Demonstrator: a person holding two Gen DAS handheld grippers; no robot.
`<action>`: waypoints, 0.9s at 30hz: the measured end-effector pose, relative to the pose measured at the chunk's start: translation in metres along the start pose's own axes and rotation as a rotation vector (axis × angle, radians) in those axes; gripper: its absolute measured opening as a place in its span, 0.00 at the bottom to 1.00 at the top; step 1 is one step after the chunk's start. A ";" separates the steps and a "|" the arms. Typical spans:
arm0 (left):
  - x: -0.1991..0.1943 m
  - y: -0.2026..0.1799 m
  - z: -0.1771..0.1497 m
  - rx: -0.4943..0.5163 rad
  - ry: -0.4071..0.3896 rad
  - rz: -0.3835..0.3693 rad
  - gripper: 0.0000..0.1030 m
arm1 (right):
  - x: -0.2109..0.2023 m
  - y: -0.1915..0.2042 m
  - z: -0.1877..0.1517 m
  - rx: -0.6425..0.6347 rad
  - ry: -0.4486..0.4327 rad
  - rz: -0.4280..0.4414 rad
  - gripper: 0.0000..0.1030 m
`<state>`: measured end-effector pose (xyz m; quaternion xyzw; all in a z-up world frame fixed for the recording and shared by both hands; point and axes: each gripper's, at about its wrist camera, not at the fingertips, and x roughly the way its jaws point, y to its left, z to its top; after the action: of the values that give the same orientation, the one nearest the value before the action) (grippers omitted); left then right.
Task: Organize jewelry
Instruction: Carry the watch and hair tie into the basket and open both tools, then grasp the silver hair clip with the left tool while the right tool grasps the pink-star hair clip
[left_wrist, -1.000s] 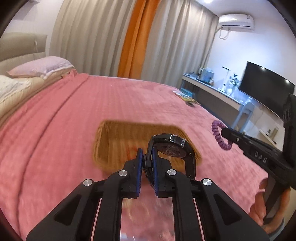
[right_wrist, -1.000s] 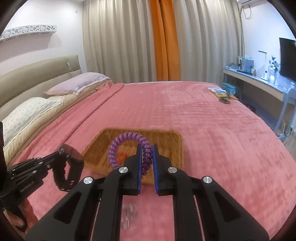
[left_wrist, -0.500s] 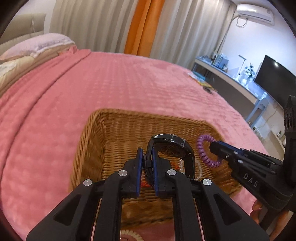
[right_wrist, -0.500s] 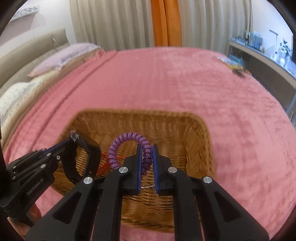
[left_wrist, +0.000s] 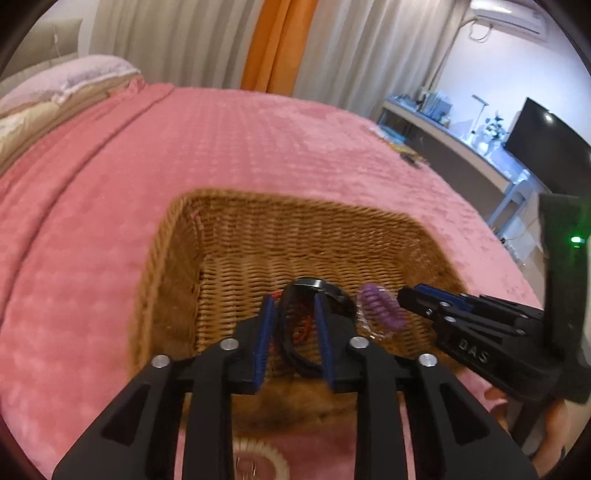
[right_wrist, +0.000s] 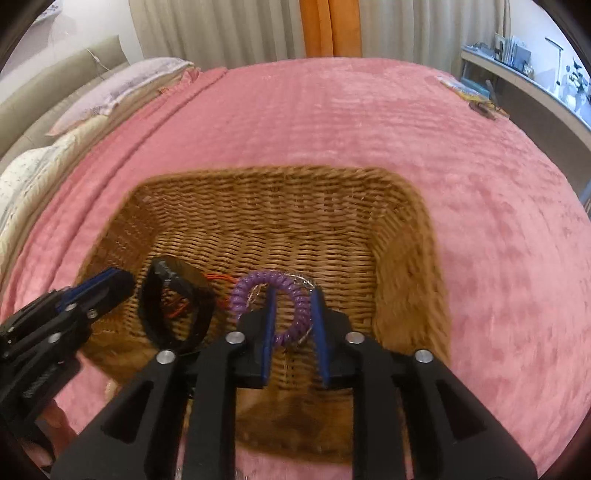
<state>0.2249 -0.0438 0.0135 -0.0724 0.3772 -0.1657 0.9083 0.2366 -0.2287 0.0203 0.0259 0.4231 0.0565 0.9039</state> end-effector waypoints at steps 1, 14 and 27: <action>-0.009 -0.002 -0.001 0.005 -0.010 -0.008 0.24 | -0.008 0.001 -0.001 -0.002 -0.012 0.001 0.25; -0.176 -0.014 -0.055 0.045 -0.211 -0.087 0.46 | -0.149 0.017 -0.091 -0.029 -0.213 0.144 0.45; -0.144 0.012 -0.167 0.076 0.015 -0.095 0.45 | -0.093 0.047 -0.187 -0.148 -0.011 0.224 0.45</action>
<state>0.0141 0.0170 -0.0126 -0.0545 0.3737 -0.2233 0.8986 0.0306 -0.1940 -0.0244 0.0062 0.4072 0.1879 0.8938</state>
